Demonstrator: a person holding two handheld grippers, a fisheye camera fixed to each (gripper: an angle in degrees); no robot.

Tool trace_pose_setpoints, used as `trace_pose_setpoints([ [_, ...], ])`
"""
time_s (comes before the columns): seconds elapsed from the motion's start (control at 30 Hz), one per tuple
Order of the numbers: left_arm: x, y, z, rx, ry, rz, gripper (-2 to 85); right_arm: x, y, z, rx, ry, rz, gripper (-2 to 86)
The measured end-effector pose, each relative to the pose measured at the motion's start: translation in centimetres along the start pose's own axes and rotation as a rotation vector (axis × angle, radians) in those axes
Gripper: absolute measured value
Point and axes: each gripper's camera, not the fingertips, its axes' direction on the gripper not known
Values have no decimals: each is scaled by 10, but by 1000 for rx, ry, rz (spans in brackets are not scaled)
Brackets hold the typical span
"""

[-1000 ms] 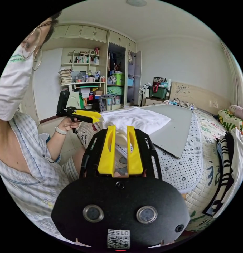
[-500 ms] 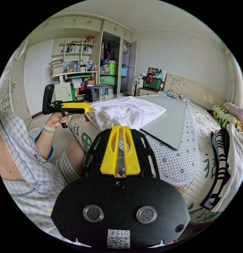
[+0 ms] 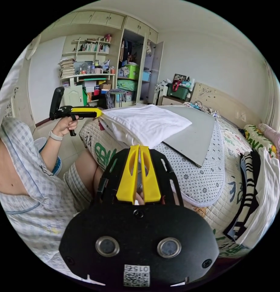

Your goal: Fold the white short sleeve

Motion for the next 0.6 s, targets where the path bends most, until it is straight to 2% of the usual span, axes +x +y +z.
trace_pose_setpoints([
  [0.07,1,3,-5,-3,0,-4,4,0,-5,12,-66,11,-3,-10],
  [0.23,4,13,-10,3,8,-11,6,4,-11,12,-69,-1,10,-7],
  [0.3,4,18,-12,12,19,-23,11,3,-11,3,-32,-18,2,-3],
  [0.37,1,29,-18,43,33,-54,29,6,-6,-24,96,-59,11,9],
  [0.47,-3,44,-31,106,60,-92,58,6,-3,-47,209,-62,-3,59],
  [0.6,2,52,-24,48,34,-104,87,7,-19,-38,154,17,71,122],
])
